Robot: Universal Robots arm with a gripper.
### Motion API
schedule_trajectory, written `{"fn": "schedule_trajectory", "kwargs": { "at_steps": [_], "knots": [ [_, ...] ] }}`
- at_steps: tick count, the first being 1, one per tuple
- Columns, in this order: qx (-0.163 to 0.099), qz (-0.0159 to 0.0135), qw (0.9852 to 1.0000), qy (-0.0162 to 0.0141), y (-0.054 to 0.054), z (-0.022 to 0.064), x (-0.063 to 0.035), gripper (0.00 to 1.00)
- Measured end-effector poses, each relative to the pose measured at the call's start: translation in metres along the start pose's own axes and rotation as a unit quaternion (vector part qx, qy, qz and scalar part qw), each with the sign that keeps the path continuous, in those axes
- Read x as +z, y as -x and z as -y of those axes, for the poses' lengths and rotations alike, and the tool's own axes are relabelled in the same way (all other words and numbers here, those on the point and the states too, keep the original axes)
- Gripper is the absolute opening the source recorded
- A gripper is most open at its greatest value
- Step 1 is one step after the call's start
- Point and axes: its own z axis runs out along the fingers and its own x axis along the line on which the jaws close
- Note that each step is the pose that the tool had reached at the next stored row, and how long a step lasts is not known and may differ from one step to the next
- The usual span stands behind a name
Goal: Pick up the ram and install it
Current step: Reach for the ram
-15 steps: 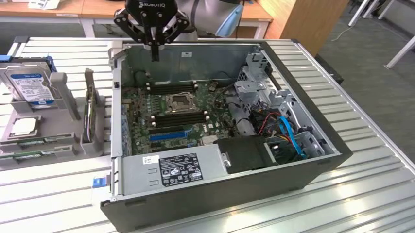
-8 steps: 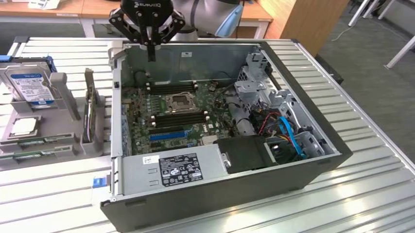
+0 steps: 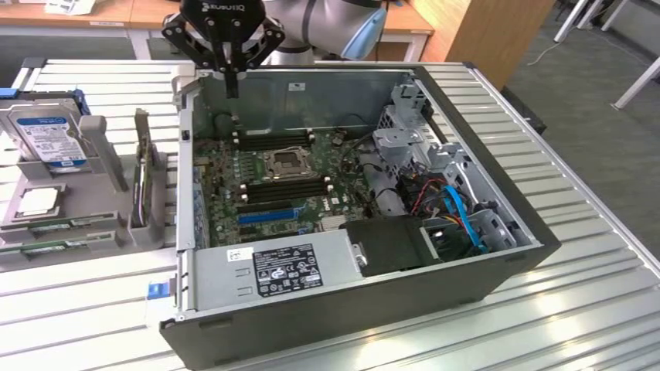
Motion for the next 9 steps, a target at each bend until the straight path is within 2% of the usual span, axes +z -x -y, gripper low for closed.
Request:
{"fn": "schedule_trajectory", "kwargs": {
  "at_steps": [9],
  "knots": [
    [0.000, 0.0000, 1.0000, 0.0000, -0.013, 0.0010, -0.0002, 0.10]
  ]
}}
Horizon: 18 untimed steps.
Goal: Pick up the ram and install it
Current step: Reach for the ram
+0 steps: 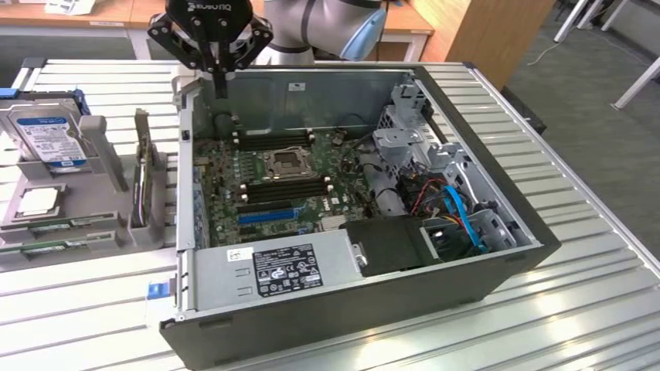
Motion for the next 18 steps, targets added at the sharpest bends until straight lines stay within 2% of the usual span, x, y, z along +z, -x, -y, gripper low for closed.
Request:
{"fn": "schedule_trajectory", "kwargs": {
  "at_steps": [18],
  "knots": [
    [0.000, 0.0000, 1.0000, 0.0000, -0.030, 0.0018, -0.0002, 0.10]
  ]
}}
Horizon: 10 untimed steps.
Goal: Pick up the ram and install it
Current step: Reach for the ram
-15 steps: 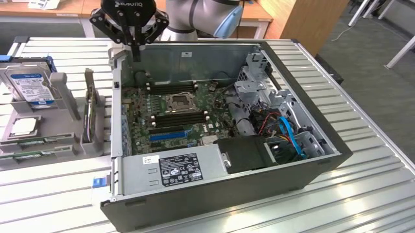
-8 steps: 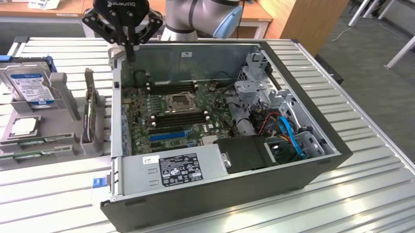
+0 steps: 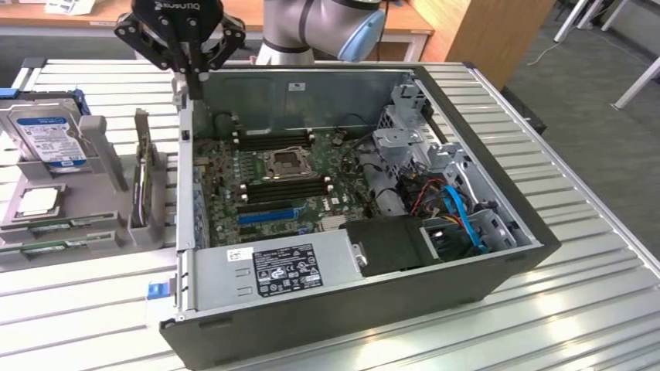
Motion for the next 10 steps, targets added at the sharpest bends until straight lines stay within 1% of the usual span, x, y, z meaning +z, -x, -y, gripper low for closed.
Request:
{"fn": "schedule_trajectory", "kwargs": {
  "at_steps": [10],
  "knots": [
    [0.000, 0.0000, 1.0000, 0.0000, -0.016, 0.0012, -0.0001, 0.10]
  ]
}}
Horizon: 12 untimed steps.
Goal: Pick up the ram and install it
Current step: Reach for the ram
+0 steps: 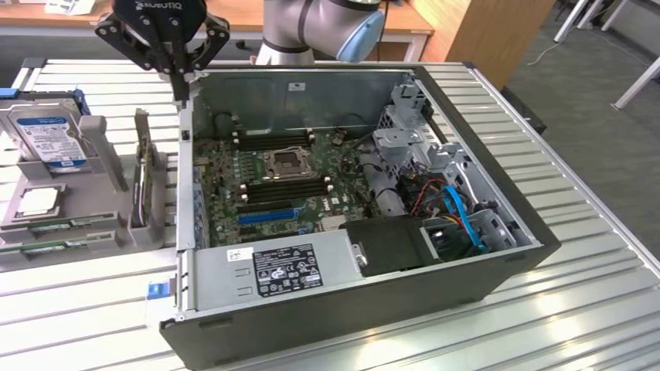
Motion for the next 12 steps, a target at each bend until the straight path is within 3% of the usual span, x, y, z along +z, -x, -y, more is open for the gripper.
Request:
{"fn": "schedule_trajectory", "kwargs": {
  "at_steps": [12],
  "knots": [
    [0.000, 0.0000, 1.0000, 0.0000, -0.023, 0.0017, 0.0001, 0.10]
  ]
}}
